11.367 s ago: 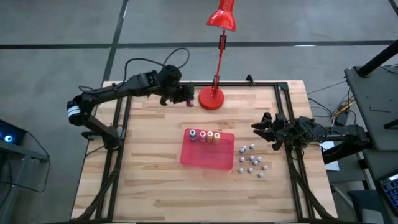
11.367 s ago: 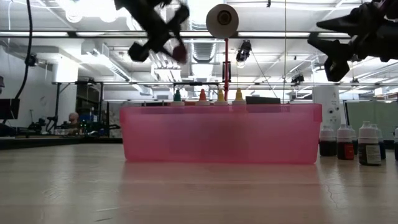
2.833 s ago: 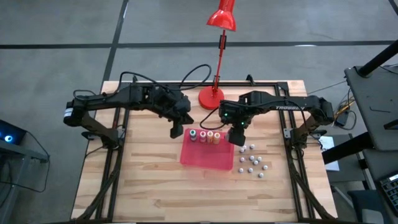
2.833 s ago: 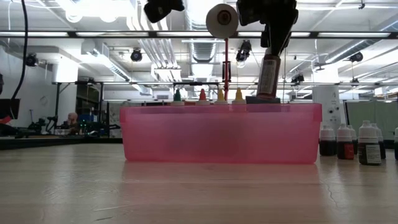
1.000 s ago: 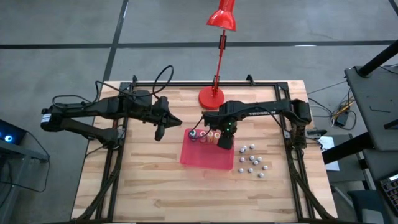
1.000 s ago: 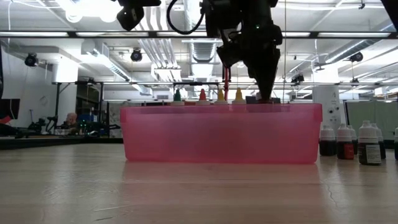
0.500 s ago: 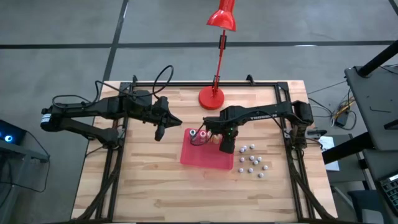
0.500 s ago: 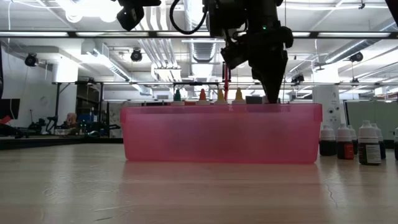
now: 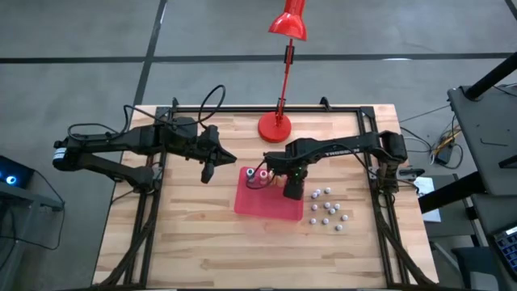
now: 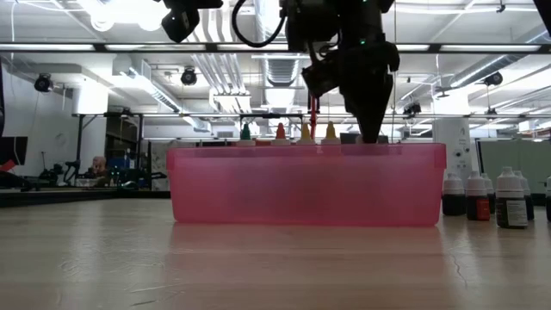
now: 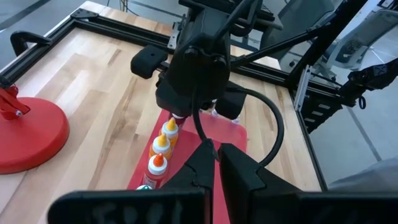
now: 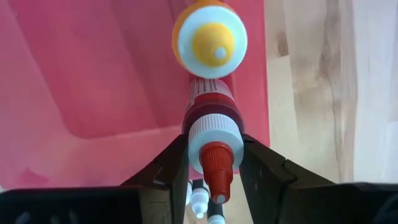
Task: Pick & Place food coloring
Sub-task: Put the large red food coloring bottle into the red bin, then put the small black food coloring bottle into the red bin
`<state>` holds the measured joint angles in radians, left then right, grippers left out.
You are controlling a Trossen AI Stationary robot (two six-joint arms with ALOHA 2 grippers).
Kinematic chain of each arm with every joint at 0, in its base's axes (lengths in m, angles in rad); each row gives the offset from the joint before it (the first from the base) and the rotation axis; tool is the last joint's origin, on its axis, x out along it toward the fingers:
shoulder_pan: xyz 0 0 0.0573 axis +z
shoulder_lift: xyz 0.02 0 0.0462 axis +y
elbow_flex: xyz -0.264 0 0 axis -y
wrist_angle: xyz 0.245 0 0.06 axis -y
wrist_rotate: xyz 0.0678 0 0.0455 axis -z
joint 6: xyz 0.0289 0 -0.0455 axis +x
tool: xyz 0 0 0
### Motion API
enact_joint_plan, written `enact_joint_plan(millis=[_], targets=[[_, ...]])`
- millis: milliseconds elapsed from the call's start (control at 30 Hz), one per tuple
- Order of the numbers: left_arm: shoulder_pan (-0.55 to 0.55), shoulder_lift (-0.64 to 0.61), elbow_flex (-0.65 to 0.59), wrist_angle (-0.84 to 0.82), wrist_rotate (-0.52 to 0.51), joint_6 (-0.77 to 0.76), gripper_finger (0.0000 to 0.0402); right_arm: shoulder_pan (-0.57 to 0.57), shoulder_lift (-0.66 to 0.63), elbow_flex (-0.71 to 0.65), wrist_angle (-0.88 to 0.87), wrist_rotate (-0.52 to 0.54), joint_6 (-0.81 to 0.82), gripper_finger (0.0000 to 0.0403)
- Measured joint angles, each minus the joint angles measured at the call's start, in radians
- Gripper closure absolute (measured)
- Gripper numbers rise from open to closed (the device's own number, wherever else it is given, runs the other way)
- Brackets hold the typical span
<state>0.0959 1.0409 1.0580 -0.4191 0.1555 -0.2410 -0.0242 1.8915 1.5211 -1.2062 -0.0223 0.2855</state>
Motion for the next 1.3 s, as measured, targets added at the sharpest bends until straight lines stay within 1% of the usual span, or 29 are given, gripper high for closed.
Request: enact_joint_plan(millis=[267,433,767,1000,1133,1300], targets=[[0.000,0.000,0.000,0.000,0.000,-0.002,0.0402,0.000,0.000,-0.002,0.016,0.001,0.015,0.0294],[0.000,0.000,0.000,0.000,0.000,-0.003,0.0402,0.000,0.000,-0.005,0.015,0.030,0.029,0.0289],[-0.001,0.000,0.000,0.000,0.000,-0.002,0.0402,0.000,0.000,-0.005,0.016,0.034,0.023,0.0237],[0.000,0.000,0.000,0.000,0.000,-0.002,0.0402,0.000,0.000,-0.005,0.010,0.033,0.022,0.0195],[0.000,0.000,0.000,0.000,0.000,-0.002,0.0402,0.000,0.001,0.015,-0.024,0.026,0.020,0.0177],[0.000,0.000,0.000,0.000,0.000,-0.002,0.0402,0.000,0.001,0.065,-0.086,0.021,0.004,0.0164]])
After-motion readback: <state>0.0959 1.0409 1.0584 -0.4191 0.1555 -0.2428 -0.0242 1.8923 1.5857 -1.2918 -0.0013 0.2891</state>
